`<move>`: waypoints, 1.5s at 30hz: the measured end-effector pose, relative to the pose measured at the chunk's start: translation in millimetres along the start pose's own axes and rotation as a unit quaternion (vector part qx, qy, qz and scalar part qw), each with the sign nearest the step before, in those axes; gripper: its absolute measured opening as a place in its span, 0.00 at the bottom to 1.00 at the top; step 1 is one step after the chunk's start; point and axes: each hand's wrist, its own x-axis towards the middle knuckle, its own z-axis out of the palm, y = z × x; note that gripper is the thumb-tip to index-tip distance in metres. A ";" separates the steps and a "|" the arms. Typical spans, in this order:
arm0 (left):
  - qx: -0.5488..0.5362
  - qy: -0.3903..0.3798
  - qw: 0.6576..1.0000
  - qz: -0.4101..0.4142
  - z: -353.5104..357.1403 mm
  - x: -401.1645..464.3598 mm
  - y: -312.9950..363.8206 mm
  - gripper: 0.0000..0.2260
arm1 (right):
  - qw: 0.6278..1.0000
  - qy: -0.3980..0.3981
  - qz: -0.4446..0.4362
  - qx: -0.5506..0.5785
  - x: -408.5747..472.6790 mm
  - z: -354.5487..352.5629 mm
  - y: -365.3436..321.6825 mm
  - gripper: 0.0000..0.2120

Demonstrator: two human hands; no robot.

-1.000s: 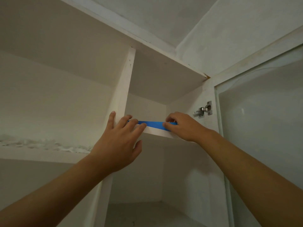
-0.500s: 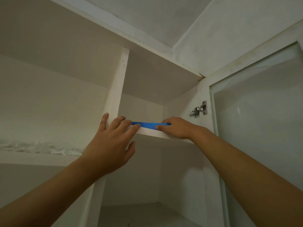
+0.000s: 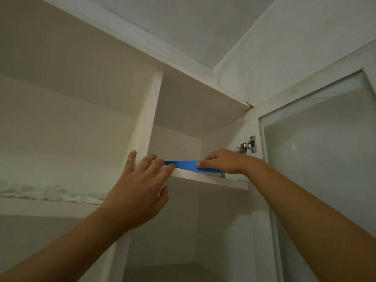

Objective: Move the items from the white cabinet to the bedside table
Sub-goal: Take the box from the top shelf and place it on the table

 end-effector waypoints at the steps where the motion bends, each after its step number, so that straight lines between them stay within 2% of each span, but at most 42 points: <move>1: 0.001 -0.001 1.000 -0.001 0.1 0.2 -0.3 0.22 | 1.000 -0.003 -0.001 -0.005 1.6 2.3 -4.0 0.38; 3: 0.000 -0.004 1.000 -0.003 -0.6 1.0 -0.4 0.22 | 1.000 -0.005 -0.006 -0.014 4.0 6.0 -9.3 0.40; 6: -0.003 -0.008 1.000 -0.002 -1.2 1.4 -0.5 0.23 | 1.000 0.010 0.002 -0.017 1.2 9.8 -13.6 0.32; 8: -0.005 -0.011 1.000 -0.001 -1.3 0.8 -0.6 0.23 | 0.999 0.025 0.004 -0.023 -2.8 11.3 -13.0 0.31; 16: -0.012 -0.022 1.000 -0.005 -2.6 0.9 0.0 0.22 | 0.995 0.070 -0.032 -0.067 -33.3 10.2 -2.7 0.35; 20: -0.026 -0.003 1.000 -0.003 -3.8 0.2 -0.3 0.21 | 0.994 0.081 -0.047 -0.056 -55.3 8.9 0.0 0.31; 24: -0.043 -0.009 0.999 -0.007 -5.1 -1.7 -0.1 0.21 | 0.996 0.073 -0.017 -0.049 -78.4 9.1 2.5 0.23; 29: -0.074 0.000 0.997 -0.018 -4.8 -8.8 3.0 0.21 | 0.994 0.100 0.022 -0.048 -108.1 18.6 6.0 0.31; 38: -0.140 -0.016 0.988 -0.056 -7.9 -29.0 16.3 0.25 | 0.986 0.147 0.050 -0.069 -161.8 42.2 13.5 0.34; 45: -0.184 -0.050 0.978 -0.082 -25.4 -62.5 37.5 0.25 | 0.987 0.134 0.039 -0.073 -201.5 44.2 7.6 0.36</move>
